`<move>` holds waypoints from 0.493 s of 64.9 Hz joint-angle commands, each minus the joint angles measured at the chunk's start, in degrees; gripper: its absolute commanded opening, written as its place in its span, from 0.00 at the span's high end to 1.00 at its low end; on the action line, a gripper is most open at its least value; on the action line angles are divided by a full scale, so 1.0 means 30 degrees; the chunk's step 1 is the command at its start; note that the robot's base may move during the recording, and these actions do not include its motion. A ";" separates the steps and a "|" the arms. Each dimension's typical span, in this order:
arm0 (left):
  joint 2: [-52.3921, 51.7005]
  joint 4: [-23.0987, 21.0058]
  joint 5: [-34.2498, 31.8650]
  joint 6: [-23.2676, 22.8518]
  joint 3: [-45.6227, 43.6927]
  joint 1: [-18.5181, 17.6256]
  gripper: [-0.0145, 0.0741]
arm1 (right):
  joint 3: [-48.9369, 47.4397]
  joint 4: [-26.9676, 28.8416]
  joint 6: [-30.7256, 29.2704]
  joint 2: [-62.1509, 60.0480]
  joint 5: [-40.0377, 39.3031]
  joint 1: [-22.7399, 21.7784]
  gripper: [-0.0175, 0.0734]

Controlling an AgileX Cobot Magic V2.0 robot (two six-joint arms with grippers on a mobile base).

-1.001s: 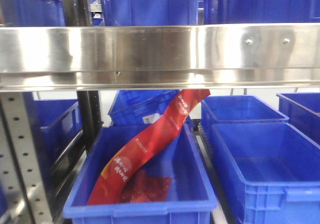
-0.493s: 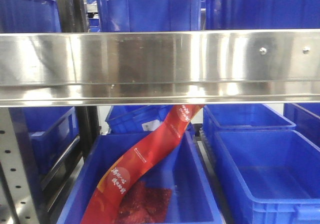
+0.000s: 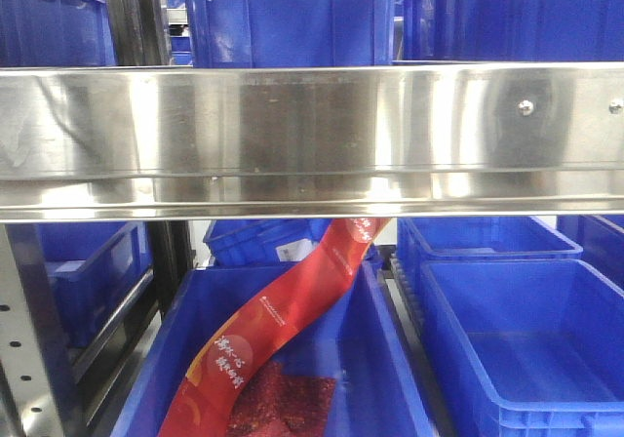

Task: Stack two boxes on right shelf middle
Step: 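Lower the held boxes onto the middle shelf above the blue bins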

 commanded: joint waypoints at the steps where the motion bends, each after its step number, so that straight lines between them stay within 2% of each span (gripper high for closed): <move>1: -0.0250 0.0706 -0.0399 -0.0098 -0.0218 0.0033 0.96 | -0.0256 -0.0412 0.0002 -0.0372 -0.1205 -0.0069 0.98; 19: -0.0250 0.0706 -0.0399 -0.0098 -0.0218 0.0033 0.96 | -0.0256 0.0052 0.0002 -0.0372 -0.0825 -0.0069 0.98; 27: -0.0250 0.0683 -0.0168 -0.0098 -0.0218 0.0033 0.96 | -0.0256 0.0874 0.0002 -0.0175 0.0727 -0.0069 0.98; 32: -0.0158 0.0122 0.0511 -0.0098 -0.0218 0.0033 0.96 | -0.0256 0.1378 0.0002 0.0166 0.2324 -0.0069 0.98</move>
